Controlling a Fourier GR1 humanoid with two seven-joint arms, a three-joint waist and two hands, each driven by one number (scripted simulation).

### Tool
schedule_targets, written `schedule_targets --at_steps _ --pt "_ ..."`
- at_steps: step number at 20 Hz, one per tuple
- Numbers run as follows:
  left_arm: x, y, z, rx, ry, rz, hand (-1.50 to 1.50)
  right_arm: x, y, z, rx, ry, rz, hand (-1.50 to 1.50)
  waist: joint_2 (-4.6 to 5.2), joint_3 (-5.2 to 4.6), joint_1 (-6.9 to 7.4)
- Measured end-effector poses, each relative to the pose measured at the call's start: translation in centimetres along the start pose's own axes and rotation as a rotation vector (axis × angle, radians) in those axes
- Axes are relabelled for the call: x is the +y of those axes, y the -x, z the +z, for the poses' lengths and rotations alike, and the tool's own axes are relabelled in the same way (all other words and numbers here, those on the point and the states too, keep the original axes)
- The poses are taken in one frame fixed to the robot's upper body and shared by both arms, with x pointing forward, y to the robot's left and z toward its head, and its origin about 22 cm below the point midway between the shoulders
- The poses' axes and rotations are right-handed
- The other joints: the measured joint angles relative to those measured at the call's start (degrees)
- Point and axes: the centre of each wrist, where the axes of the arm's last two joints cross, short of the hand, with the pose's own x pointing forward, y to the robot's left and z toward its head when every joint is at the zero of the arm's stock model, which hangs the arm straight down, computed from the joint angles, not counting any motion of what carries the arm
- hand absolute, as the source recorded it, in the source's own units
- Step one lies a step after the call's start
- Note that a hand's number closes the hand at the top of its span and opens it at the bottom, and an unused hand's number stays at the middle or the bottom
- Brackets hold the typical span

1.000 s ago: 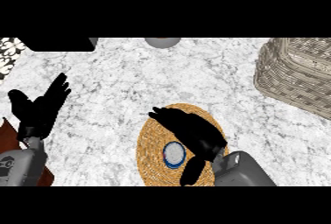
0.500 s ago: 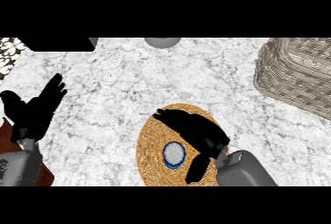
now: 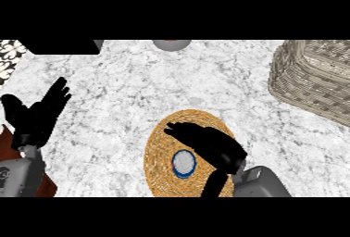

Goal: Pick the can from the placemat and place it in the basket

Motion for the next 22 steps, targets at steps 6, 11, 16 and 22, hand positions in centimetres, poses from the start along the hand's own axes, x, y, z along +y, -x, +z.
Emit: schedule_targets --at_steps 6,11,16,22 --pt "-0.3 0.1 0.2 -0.004 -0.003 -0.004 0.00 1.6 0.0 -0.3 0.039 0.002 0.049 -1.50 -0.01 0.01 0.01" --pt "0.1 0.3 0.2 0.002 -0.007 0.001 0.00 2.3 0.5 -1.1 0.063 -0.005 0.088 1.50 0.00 0.00 0.06" --pt "0.0 0.1 0.4 -0.005 0.000 -0.002 0.00 3.4 0.3 -2.2 0.043 -0.043 0.178 1.50 -0.10 -0.01 0.13" --pt "-0.5 0.8 0.1 -0.005 -0.003 -0.007 0.00 4.6 0.0 -2.5 0.038 -0.010 0.213 1.50 -0.37 -0.01 0.05"
